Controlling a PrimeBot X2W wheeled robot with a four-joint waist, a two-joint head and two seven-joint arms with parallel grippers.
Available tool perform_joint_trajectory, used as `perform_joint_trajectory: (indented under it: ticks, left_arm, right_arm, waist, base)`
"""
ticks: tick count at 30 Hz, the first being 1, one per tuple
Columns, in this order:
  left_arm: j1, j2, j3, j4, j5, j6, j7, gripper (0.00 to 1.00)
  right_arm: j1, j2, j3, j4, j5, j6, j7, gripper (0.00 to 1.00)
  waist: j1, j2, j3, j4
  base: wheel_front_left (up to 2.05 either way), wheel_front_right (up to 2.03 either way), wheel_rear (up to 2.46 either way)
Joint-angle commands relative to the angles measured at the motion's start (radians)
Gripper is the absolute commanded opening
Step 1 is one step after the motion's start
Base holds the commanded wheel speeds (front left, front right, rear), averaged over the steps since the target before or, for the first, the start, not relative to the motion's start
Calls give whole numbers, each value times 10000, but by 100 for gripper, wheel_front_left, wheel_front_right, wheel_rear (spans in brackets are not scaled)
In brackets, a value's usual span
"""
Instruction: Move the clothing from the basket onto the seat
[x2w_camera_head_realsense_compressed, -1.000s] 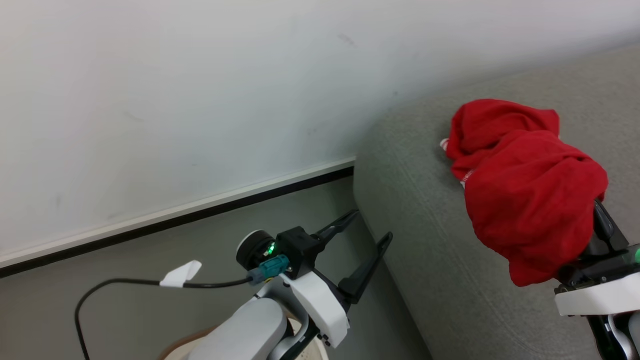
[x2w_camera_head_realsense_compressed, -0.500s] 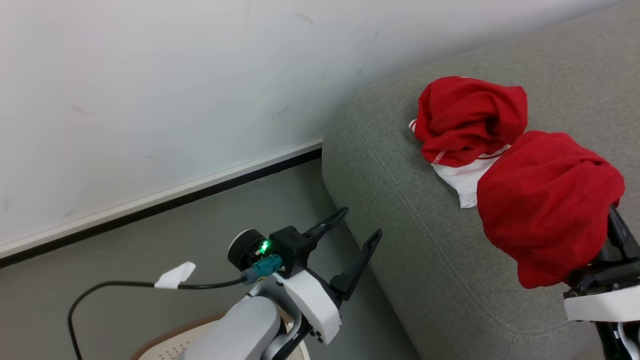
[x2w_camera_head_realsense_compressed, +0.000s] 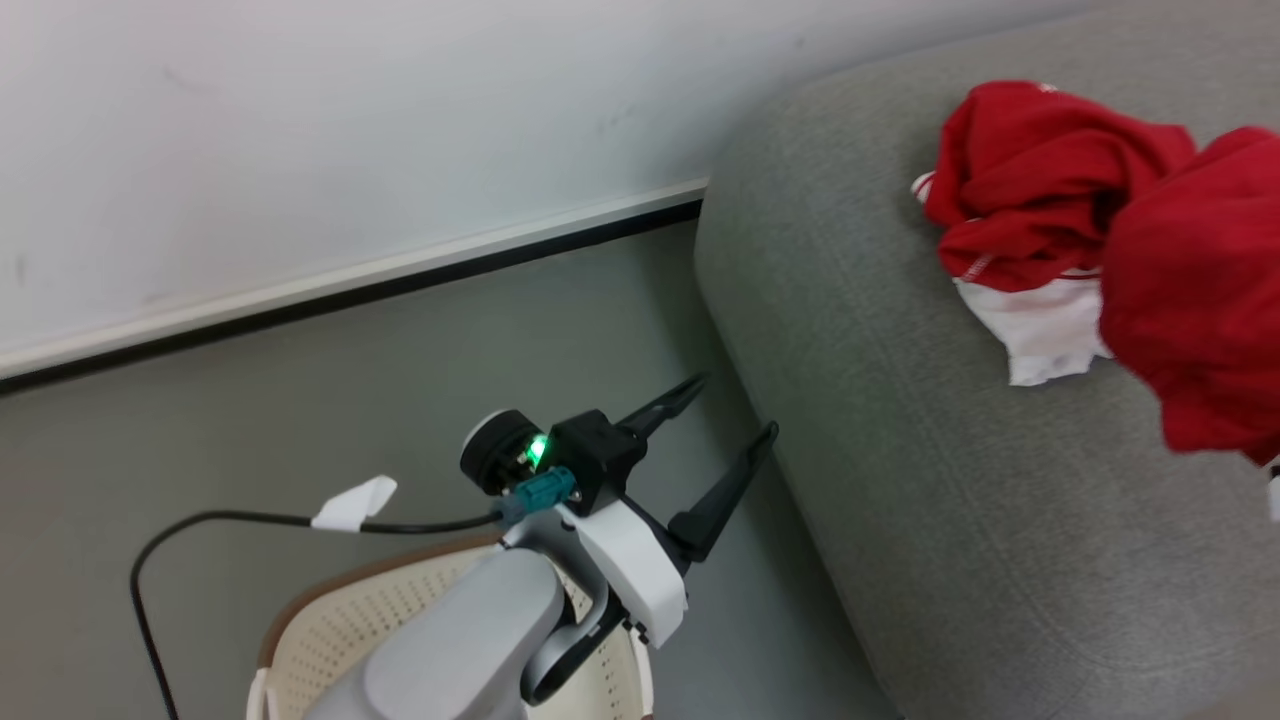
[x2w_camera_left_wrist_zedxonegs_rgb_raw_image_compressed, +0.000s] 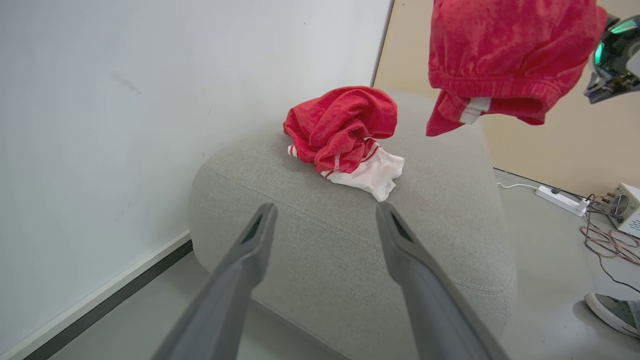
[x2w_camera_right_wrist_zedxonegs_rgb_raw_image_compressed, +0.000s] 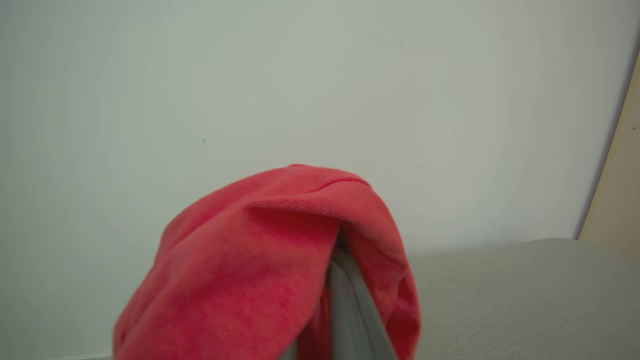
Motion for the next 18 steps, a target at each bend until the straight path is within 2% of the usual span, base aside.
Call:
perform_joint_trajectory:
  ticks: [1, 10, 18]
  left_arm:
    - [-116, 109, -5, -21, 118, 12, 20, 100]
    - [-794, 260, 76, -302, 283, 66, 243, 100]
    - [-1357, 310, 134, -469, 382, 132, 314, 100]
  right_arm:
    - [-170, -42, -235, 274, -40, -23, -28, 0]
    - [-1612, -842, -780, 2572, 159, -23, -28, 0]
    - [-2911, -2193, 9, 5123, 772, -23, 563, 0]
  waist:
    - [-1, -1, 554, 482]
    - [-1, -1, 1994, 1346]
    - [-1, -1, 3155, 2089]
  base:
    - [0, 0, 0]
    - [0, 0, 0]
    - [0, 0, 0]
